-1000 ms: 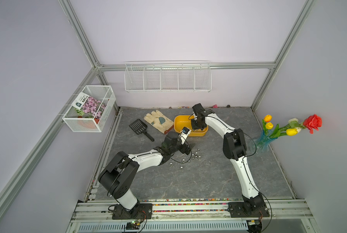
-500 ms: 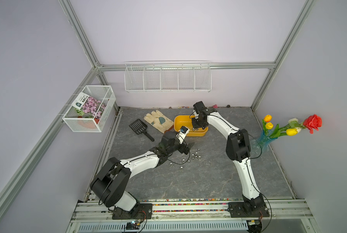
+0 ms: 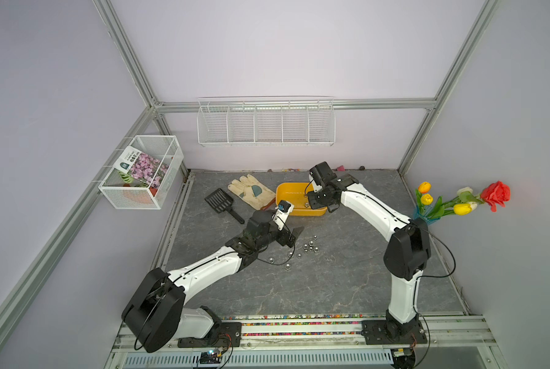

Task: Put the nuts on the desktop into the storage box
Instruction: Pick up the nut from the center of the board.

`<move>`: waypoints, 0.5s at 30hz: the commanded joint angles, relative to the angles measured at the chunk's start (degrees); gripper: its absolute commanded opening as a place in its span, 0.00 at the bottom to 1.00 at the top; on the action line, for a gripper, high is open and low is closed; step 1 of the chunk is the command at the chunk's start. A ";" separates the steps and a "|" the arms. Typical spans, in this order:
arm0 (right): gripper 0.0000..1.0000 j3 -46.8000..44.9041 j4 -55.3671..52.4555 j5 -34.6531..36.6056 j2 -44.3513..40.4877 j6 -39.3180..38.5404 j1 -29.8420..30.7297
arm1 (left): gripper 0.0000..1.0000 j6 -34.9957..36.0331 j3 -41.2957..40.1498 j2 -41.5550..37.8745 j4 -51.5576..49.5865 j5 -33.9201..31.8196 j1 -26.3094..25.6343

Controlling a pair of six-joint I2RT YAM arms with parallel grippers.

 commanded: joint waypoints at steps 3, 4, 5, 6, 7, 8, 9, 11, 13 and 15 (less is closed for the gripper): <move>0.42 -9.65 2.48 0.63 -4.95 1.58 1.95 | 1.00 -1.96 -2.69 -1.86 -2.58 0.37 0.07; 0.42 -11.34 2.97 0.27 -5.39 1.84 2.17 | 1.00 -2.13 -3.21 -2.07 -2.37 0.40 -0.09; 0.42 -12.64 3.43 0.06 -5.61 2.08 2.41 | 1.00 -2.41 -3.75 -2.26 -2.12 0.50 -0.23; 0.42 -14.23 4.06 -0.24 -5.71 2.37 2.65 | 1.00 -2.72 -4.36 -2.49 -1.82 0.47 -0.31; 0.42 -15.55 4.57 -0.66 -5.64 2.67 2.78 | 1.00 -3.18 -4.97 -2.73 -1.49 0.41 -0.44; 0.42 -16.48 5.06 -1.02 -5.57 2.98 2.95 | 1.00 -3.41 -5.34 -2.78 -1.23 0.51 -0.55; 0.42 -17.52 5.75 -1.54 -5.32 3.38 3.03 | 1.00 -3.56 -5.66 -2.75 -1.01 0.46 -0.67; 0.41 -19.04 7.21 -2.45 -4.86 3.92 3.29 | 1.00 -3.52 -5.87 -2.58 -1.07 0.09 -1.12; 0.42 -19.76 8.18 -2.96 -3.92 4.41 3.41 | 1.00 -3.51 -5.84 -2.04 -1.41 -0.82 -1.85; 0.42 -19.87 8.77 -3.26 -2.88 4.75 3.41 | 1.00 -3.51 -5.85 -1.53 -1.62 -1.48 -2.46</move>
